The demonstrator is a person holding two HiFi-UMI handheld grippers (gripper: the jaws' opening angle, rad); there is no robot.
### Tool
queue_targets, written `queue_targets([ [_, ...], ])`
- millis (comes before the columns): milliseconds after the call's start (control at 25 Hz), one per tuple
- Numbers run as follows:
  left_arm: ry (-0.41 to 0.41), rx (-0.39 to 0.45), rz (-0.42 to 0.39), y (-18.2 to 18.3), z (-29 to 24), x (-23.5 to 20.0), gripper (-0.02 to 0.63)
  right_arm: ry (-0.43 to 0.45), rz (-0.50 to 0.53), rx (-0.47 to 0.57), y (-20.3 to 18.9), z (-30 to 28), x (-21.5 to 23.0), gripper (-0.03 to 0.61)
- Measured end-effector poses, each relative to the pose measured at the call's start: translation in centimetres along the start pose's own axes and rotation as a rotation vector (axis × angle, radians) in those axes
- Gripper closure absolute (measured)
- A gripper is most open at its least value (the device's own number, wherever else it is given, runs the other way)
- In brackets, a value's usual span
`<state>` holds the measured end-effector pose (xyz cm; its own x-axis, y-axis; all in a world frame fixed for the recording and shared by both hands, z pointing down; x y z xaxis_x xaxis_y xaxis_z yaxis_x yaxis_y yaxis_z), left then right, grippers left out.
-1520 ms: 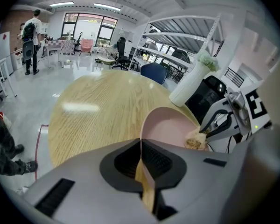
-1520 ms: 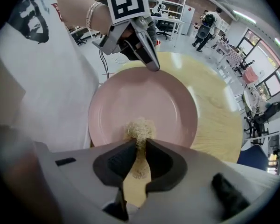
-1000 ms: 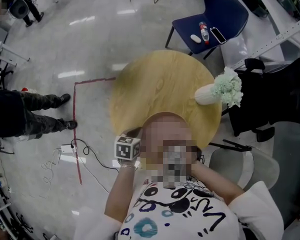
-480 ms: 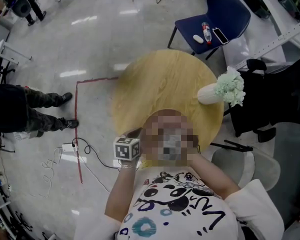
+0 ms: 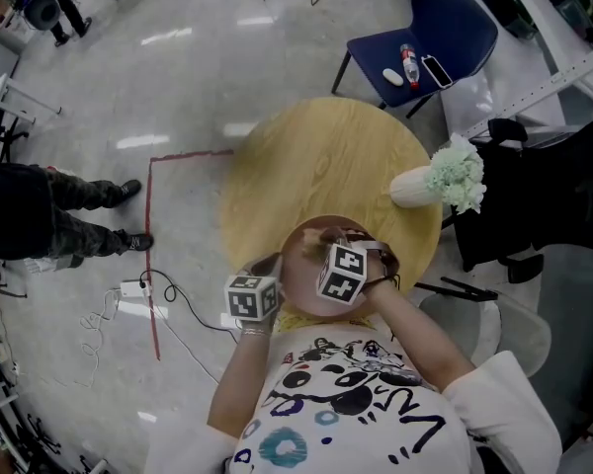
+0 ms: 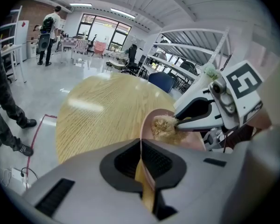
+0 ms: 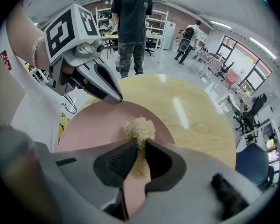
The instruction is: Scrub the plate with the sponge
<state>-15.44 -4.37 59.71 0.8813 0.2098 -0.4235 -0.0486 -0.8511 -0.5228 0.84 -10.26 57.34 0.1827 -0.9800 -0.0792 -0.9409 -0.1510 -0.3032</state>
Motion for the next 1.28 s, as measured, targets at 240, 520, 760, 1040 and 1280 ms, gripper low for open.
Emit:
queue_targets([
  [240,0.007,0.011,0.003,-0.1,0.1,0.0,0.592,-0.068,0.010,-0.055,-2.0,0.7,0.9,0.511],
  [520,0.016,0.015,-0.001,-0.2,0.0,0.2,0.592,-0.067,-0.027,-0.107,-4.2,1.5,0.5,0.512],
  [760,0.013,0.034,0.010,-0.4,0.1,0.1,0.592,-0.064,-0.034,-0.127,-4.7,2.5,-0.5,0.511],
  [1040,0.006,0.044,0.011,-0.7,0.1,0.1,0.591,-0.025,-0.032,-0.140,-5.5,2.9,-2.8,0.511],
  [1280,0.001,0.049,0.016,-0.7,0.1,0.2,0.591,0.017,-0.031,-0.135,-5.2,3.0,-4.8,0.512],
])
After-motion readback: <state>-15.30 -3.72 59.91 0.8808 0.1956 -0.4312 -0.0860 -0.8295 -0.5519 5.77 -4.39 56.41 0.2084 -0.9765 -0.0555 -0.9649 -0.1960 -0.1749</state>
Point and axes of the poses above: the fingertips, and each gripper's own axes: z backward along the fingers, x to its right, y out of its top, the point moved 10 cm from there along z, backward along the fingers, and after that the axes turned 1 degree about -z, right-handed, at the moved point
